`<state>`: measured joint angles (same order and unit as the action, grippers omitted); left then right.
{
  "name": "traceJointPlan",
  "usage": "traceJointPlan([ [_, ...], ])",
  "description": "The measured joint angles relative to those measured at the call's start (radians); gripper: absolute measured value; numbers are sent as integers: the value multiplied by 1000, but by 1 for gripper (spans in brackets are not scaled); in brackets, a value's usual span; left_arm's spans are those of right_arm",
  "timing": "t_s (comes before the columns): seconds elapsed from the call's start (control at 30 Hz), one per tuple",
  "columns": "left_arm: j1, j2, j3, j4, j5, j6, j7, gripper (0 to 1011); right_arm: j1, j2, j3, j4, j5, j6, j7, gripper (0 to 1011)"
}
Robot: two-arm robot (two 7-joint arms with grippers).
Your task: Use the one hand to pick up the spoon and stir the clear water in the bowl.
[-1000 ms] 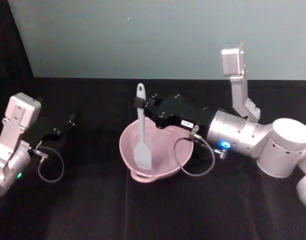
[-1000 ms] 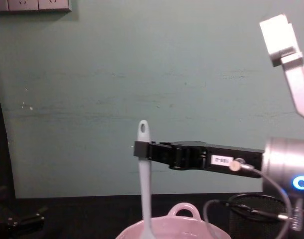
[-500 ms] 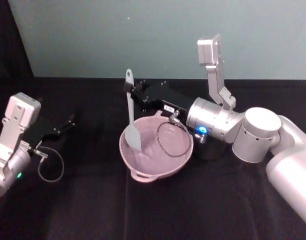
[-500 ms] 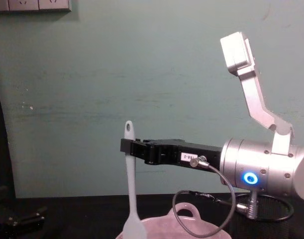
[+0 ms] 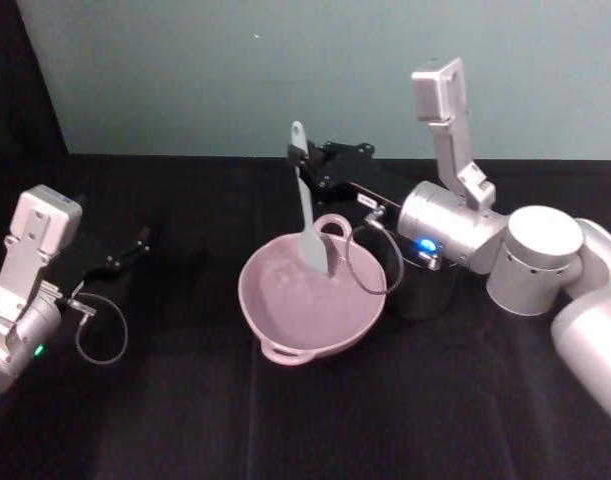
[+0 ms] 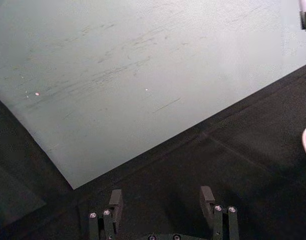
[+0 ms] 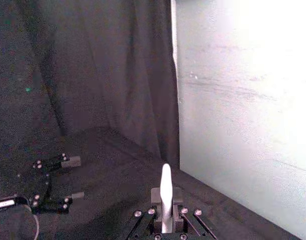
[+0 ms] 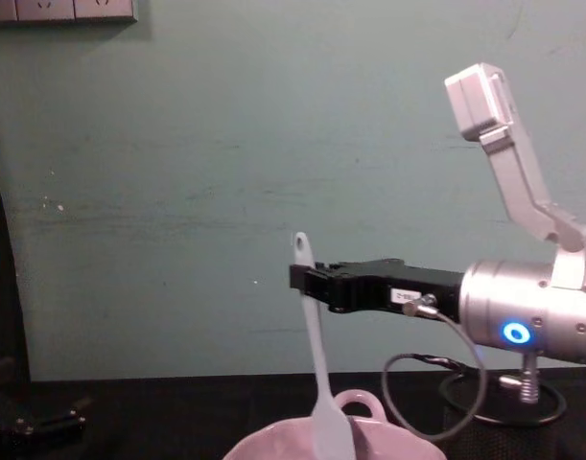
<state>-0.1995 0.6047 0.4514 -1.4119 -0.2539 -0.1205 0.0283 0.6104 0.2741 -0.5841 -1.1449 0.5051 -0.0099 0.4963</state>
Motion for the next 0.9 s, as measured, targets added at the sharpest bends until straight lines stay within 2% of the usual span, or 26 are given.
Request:
traceJointPlan([
  [0.23, 0, 0, 0, 0, 0, 0, 0, 1011, -44, 52, 26, -97, 4, 60, 7, 123],
  [0.3, 0, 0, 0, 0, 0, 0, 0, 1011, -78, 80, 41, -161, 17, 82, 22, 123],
  [0.33, 0, 0, 0, 0, 0, 0, 0, 1011, -78, 80, 41, -161, 17, 82, 22, 123],
  [0.5, 0, 0, 0, 0, 0, 0, 0, 1011, -140, 115, 55, -256, 54, 109, 48, 123],
  [0.73, 0, 0, 0, 0, 0, 0, 0, 1011, -163, 122, 43, -296, 85, 127, 70, 123],
  [0.9, 0, 0, 0, 0, 0, 0, 0, 1011, -138, 103, 16, -274, 103, 147, 91, 123],
])
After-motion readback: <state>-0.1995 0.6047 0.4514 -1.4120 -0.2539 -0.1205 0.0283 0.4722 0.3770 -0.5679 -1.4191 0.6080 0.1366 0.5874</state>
